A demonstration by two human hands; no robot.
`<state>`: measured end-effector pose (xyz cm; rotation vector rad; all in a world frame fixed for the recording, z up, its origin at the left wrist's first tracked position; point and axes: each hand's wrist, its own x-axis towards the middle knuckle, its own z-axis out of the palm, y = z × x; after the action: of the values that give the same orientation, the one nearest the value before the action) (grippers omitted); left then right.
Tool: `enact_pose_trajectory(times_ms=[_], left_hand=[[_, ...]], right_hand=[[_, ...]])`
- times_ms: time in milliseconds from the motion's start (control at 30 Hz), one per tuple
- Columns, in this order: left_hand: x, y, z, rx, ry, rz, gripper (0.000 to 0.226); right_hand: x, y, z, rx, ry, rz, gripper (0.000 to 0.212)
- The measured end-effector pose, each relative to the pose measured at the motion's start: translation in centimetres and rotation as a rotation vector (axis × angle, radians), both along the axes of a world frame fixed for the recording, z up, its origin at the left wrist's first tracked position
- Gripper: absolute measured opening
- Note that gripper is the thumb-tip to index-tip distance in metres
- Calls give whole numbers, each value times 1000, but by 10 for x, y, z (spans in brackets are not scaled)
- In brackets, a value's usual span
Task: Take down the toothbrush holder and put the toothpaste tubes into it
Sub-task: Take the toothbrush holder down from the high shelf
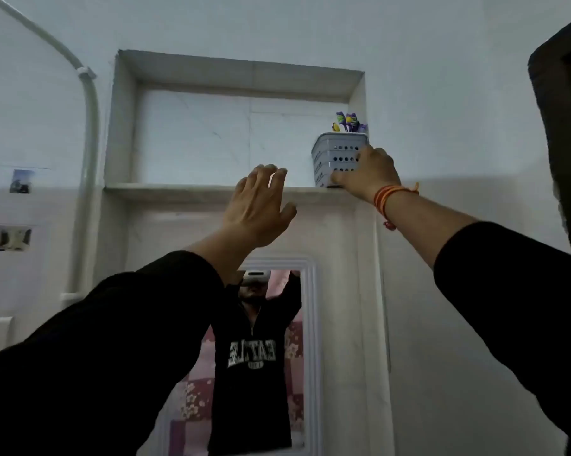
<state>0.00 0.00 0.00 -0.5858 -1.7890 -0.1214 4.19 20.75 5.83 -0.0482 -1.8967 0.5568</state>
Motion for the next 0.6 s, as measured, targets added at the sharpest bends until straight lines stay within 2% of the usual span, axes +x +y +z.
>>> enact_pose_trajectory(times_ms=[233, 300, 400, 500, 567, 600], left_hand=[[-83, 43, 23, -10, -91, 89, 72], [-103, 43, 17, 0, -92, 118, 76], [-124, 45, 9, 15, 3, 143, 80], [-132, 45, 8, 21, 55, 138, 82], [-134, 44, 8, 18, 54, 142, 83], [-134, 44, 8, 17, 48, 140, 83]], right_hand=[[-75, 30, 43, -62, -94, -32, 107], [-90, 31, 48, -57, -45, -103, 108], [-102, 30, 55, -100, -3, -123, 109], [-105, 24, 62, -59, -11, -156, 100], [-108, 19, 62, -99, -36, -78, 93], [-111, 19, 61, -171, -50, 6, 97]])
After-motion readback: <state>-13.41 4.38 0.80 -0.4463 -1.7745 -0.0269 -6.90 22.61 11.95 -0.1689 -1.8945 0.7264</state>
